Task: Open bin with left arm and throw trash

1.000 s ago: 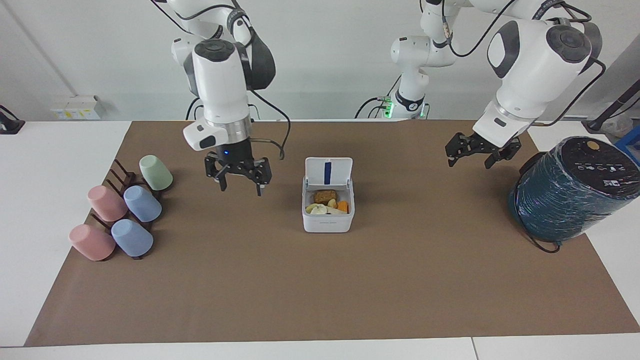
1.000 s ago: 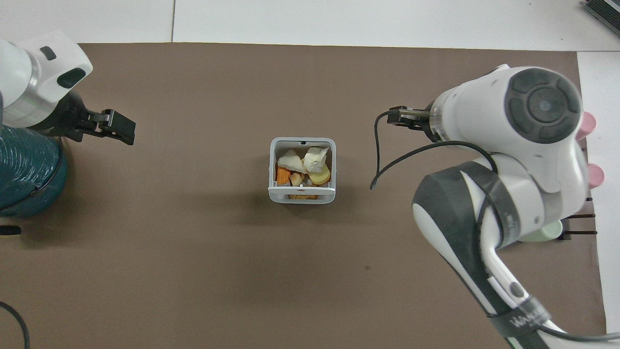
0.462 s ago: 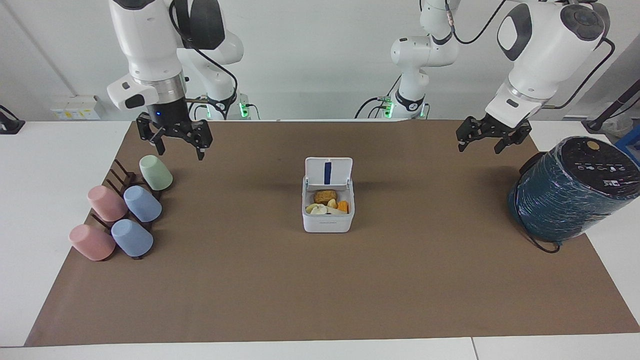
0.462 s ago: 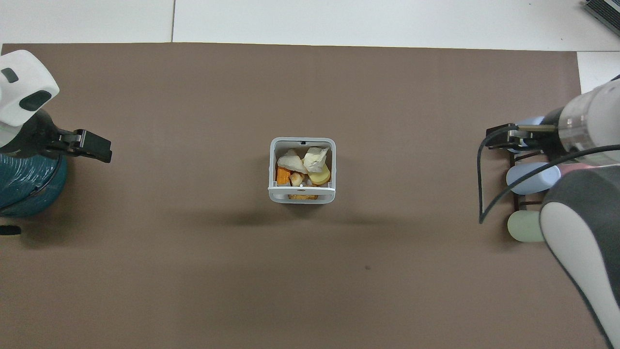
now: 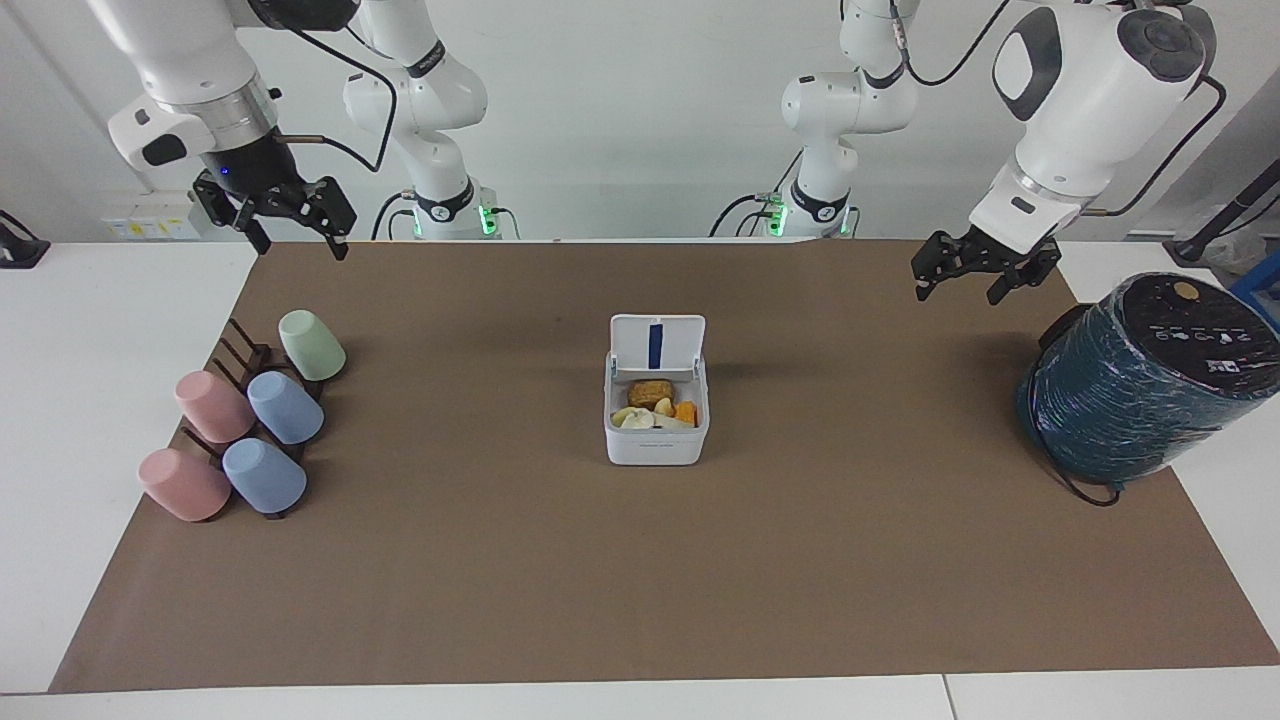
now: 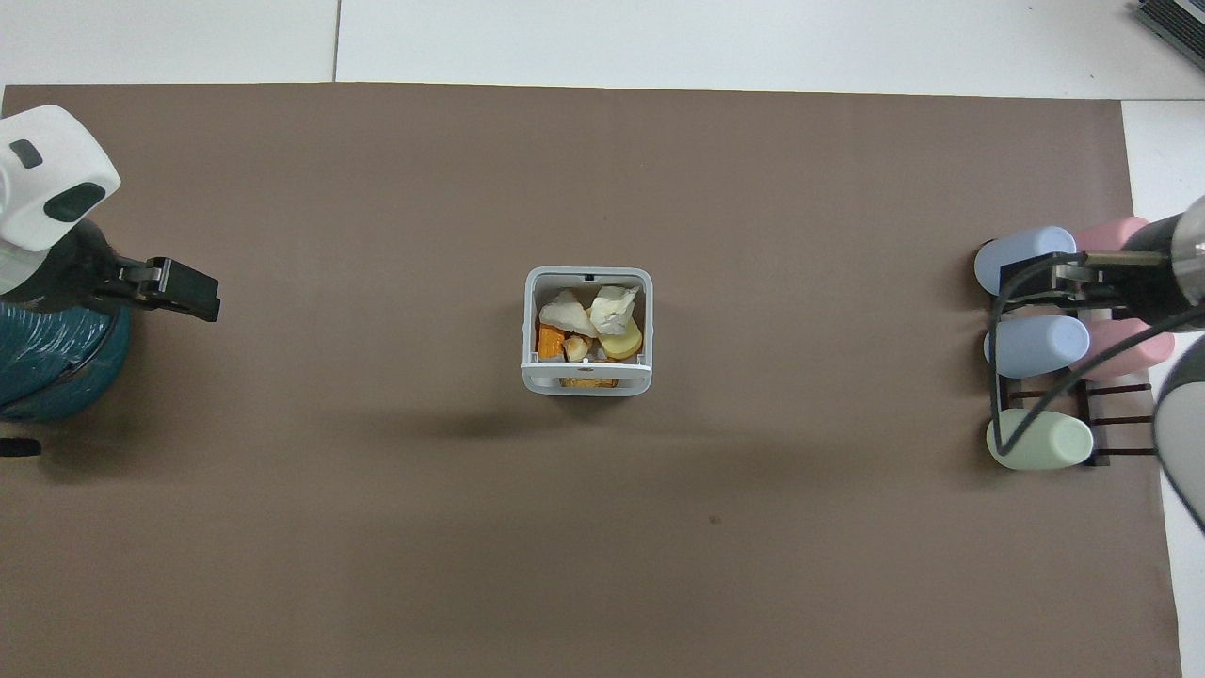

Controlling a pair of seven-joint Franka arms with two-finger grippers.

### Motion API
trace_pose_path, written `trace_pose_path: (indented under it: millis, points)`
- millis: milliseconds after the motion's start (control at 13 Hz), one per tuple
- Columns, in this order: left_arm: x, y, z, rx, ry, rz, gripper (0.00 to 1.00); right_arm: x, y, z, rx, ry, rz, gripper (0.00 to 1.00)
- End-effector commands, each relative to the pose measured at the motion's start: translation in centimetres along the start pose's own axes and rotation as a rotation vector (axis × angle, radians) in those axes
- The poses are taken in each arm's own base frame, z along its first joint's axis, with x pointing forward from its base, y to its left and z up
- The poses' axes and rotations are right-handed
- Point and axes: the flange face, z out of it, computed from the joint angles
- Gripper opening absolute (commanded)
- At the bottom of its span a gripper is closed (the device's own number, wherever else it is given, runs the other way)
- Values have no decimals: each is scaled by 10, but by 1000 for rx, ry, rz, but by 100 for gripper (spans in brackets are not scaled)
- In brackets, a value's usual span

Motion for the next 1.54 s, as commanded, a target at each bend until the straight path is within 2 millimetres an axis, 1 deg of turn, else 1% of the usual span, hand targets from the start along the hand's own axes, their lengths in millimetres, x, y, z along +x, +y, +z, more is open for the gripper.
trace_pose_path:
  millis: [0,154,385,769,846,923,1462]
  points:
    - [-3,-3,-10,23,57,9,100,-4,1,-2,2,-3,-66,100]
    - [1,-1,-18,25,103,14,100,-4,2,-1,-10,-2,-75,100]
    - [4,1,-24,27,138,18,100,-4,1,1,-38,-1,-79,100]
    - [4,-5,-24,35,141,11,100,-8,-4,2,-18,-4,-55,100]
    - [5,-5,-25,51,142,15,100,-9,-3,4,-18,-18,-58,100]
    - [5,-4,-25,54,141,17,100,-10,-4,1,-18,-10,-60,100]
    - [6,-4,-27,54,160,16,100,-10,-4,1,-18,-10,-60,100]
